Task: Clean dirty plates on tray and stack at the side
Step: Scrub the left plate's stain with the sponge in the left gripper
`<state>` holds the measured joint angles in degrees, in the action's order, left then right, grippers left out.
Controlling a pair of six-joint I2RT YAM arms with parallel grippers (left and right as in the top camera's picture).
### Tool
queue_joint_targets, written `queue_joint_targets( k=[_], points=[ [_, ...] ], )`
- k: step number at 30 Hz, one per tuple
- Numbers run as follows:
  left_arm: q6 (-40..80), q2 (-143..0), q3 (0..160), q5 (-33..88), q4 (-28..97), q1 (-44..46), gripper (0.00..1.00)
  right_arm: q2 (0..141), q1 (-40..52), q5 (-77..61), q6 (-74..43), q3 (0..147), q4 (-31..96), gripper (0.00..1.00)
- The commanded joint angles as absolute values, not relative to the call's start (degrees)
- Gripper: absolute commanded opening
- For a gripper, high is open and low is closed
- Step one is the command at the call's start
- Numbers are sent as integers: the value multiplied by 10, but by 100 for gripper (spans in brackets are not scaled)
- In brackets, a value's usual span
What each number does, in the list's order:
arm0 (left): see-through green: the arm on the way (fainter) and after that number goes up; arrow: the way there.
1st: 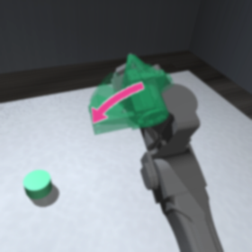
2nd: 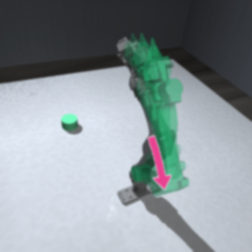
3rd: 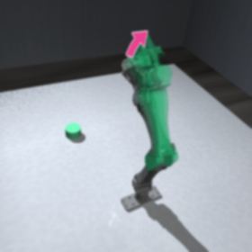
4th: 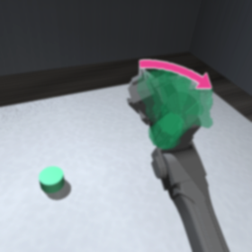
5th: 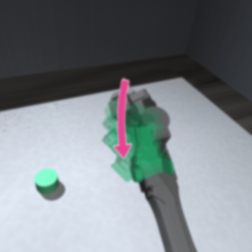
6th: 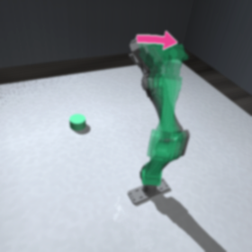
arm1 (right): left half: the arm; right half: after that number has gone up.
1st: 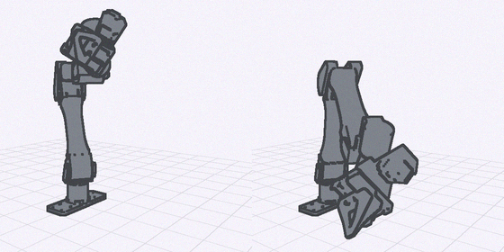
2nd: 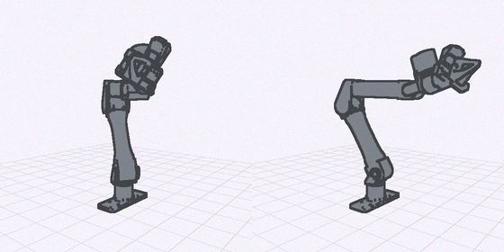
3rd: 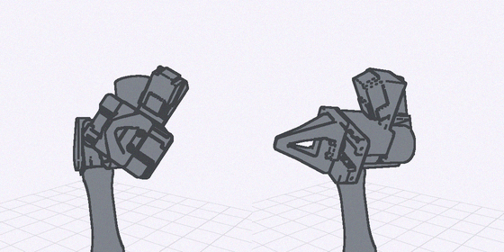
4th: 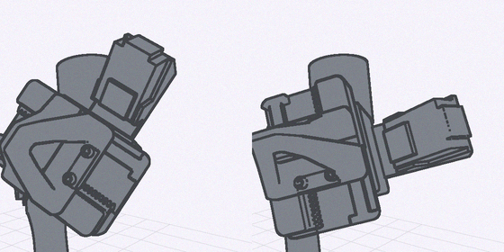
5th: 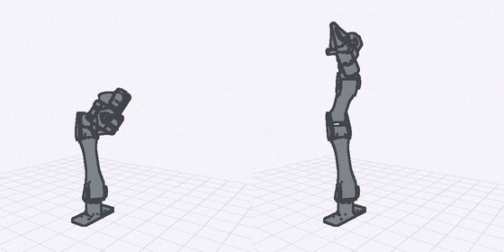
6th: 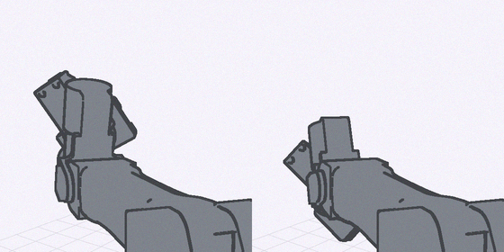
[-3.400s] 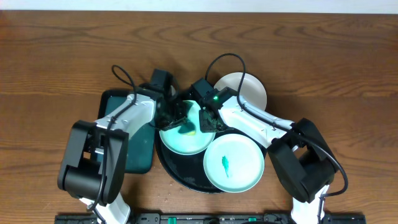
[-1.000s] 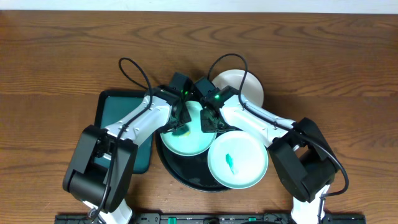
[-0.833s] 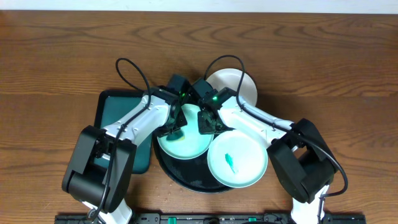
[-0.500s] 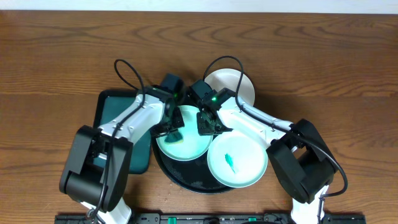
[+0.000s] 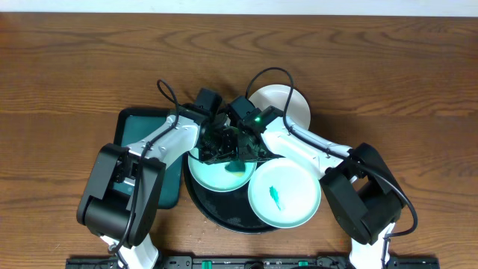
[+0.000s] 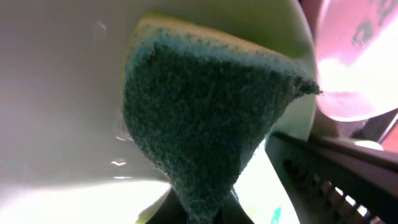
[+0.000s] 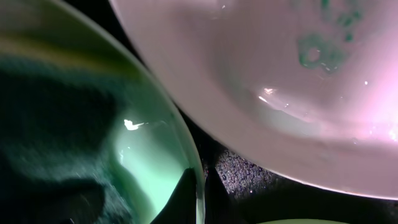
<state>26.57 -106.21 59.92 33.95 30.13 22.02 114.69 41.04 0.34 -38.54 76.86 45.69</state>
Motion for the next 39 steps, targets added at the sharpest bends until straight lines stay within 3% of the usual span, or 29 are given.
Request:
queue_joint_targets(
  k=[1, 20, 25, 30, 39],
  points=[
    [253, -1072, 590, 375, 305, 226, 7, 1167, 413, -58, -418, 759, 399, 1],
    [267, -1072, 590, 411, 255, 225, 7, 1167, 408, -115, -452, 702, 329, 1],
    [312, -1072, 590, 310, 211, 225, 7, 1167, 408, -115, -451, 702, 332, 1],
    [316, -1070, 590, 151, 256, 224, 7, 1167, 408, -115, -451, 702, 341, 1],
    [302, -991, 591, 72, 340, 225, 7, 1167, 408, -114, -449, 702, 341, 1]
  ],
)
